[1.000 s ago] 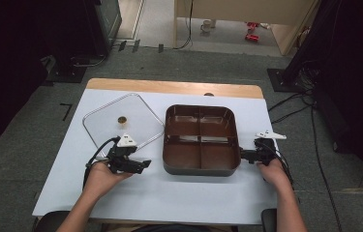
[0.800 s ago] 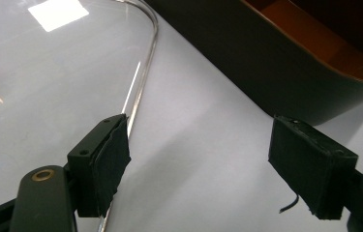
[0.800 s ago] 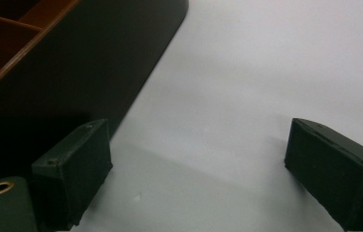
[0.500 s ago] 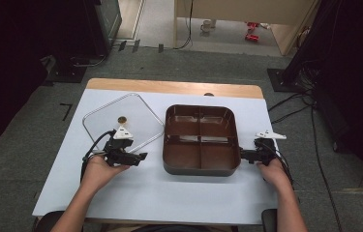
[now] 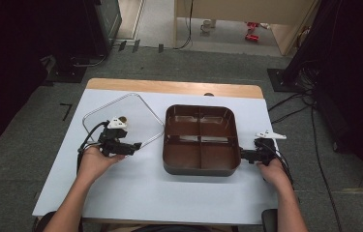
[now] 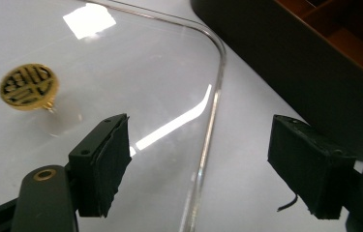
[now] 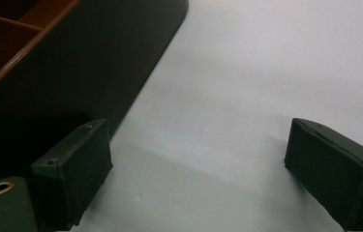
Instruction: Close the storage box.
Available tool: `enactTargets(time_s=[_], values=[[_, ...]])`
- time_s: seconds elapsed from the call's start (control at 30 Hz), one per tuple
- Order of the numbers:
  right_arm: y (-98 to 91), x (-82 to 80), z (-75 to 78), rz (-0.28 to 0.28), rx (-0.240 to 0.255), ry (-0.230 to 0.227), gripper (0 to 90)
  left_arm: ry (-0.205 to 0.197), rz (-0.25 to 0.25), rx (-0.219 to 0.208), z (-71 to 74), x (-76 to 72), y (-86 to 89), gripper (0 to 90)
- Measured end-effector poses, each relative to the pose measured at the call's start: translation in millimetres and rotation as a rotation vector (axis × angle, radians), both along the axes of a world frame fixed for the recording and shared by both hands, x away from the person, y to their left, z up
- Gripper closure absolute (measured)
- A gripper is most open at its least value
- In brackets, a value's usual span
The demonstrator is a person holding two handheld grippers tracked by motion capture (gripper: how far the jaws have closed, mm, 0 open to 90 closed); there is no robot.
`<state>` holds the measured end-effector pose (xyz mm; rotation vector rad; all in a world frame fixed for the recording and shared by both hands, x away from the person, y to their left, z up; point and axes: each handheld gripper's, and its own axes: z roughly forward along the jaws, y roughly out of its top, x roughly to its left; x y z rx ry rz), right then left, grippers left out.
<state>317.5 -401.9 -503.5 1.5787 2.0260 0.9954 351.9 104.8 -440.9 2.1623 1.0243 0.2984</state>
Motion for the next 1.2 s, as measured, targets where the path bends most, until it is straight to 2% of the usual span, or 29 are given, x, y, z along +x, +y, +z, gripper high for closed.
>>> enactTargets(time_s=[0.27, 0.5, 0.77, 0.8, 1.0, 1.1, 1.2], values=[[0.1, 0.0, -0.1, 0.0, 0.001, -0.001, 8.8, -0.029, 0.027, 0.015, 1.8, 14.4, 8.1, 24.0], [0.0, 0.0, -0.1, 0.0, 0.001, -0.002, 8.8, -0.038, 0.047, 0.019, 0.2, 26.8, 13.3, 24.3], [0.0, 0.0, -0.2, 0.001, 0.0, -0.002, 8.8, -0.048, 0.09, 0.033, -3.5, 48.2, 23.1, 25.0], [-0.1, 0.0, -0.2, 0.001, 0.0, -0.002, 8.8, -0.046, 0.106, 0.037, -5.7, 54.4, 25.9, 25.0], [0.0, 0.0, -0.1, 0.0, 0.001, -0.002, 8.8, -0.043, 0.141, 0.033, -12.3, 69.1, 31.1, 26.1], [0.0, 0.0, -0.1, 0.0, 0.001, -0.002, 8.8, -0.05, 0.153, 0.032, -16.6, 73.2, 31.6, 31.3], [0.0, 0.0, -0.1, 0.001, 0.0, -0.002, 8.8, -0.026, 0.157, 0.038, -24.0, 79.7, 29.4, 32.3]])
